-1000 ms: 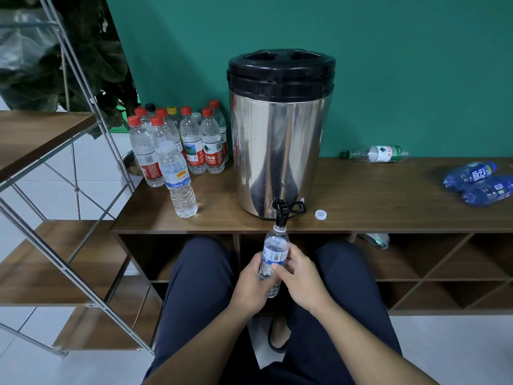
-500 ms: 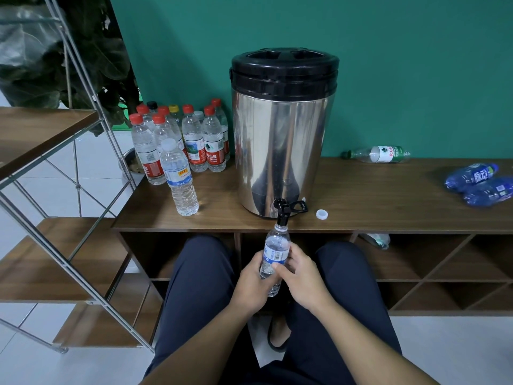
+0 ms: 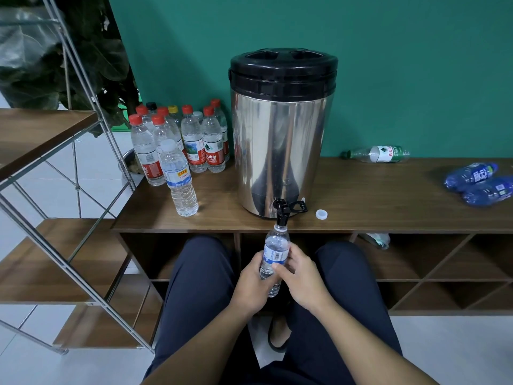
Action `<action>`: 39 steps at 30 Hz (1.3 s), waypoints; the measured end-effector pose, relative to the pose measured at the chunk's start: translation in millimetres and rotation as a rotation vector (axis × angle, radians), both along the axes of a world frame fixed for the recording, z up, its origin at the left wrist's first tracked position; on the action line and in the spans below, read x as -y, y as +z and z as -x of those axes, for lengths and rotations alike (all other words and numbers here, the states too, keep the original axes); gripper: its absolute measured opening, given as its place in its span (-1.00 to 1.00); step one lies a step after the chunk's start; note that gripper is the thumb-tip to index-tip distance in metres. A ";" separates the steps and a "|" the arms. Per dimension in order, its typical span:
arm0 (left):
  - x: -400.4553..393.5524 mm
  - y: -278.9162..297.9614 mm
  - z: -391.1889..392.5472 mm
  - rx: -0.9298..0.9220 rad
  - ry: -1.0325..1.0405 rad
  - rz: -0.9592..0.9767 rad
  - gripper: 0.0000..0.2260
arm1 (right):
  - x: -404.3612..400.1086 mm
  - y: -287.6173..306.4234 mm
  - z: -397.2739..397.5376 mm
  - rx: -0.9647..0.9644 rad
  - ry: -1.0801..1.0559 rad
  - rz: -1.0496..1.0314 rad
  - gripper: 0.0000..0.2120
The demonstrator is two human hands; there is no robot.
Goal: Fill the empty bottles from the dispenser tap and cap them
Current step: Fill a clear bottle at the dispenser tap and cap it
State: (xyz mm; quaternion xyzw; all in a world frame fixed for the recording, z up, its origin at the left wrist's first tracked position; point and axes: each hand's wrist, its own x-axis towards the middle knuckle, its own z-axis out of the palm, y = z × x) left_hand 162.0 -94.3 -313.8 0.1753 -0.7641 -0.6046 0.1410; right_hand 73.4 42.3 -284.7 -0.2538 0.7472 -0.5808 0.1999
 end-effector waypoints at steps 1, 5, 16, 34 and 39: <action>-0.1 0.1 -0.1 -0.001 0.000 -0.003 -0.62 | 0.0 0.1 0.0 -0.002 -0.001 0.001 -0.47; 0.0 -0.3 -0.1 -0.005 -0.001 -0.013 -0.63 | 0.2 0.1 0.2 -0.006 -0.001 0.006 -0.47; -0.8 0.4 -0.1 -0.012 0.005 -0.035 -0.62 | 0.5 -0.4 0.4 -0.008 -0.001 0.003 -0.46; -1.4 -0.1 0.2 -0.012 0.000 -0.045 -0.61 | 0.8 -4.1 2.5 -0.013 -0.006 -0.007 -0.45; -1.4 -0.4 0.7 -0.019 0.001 -0.048 -0.62 | 0.5 -4.1 2.0 -0.011 -0.004 -0.003 -0.46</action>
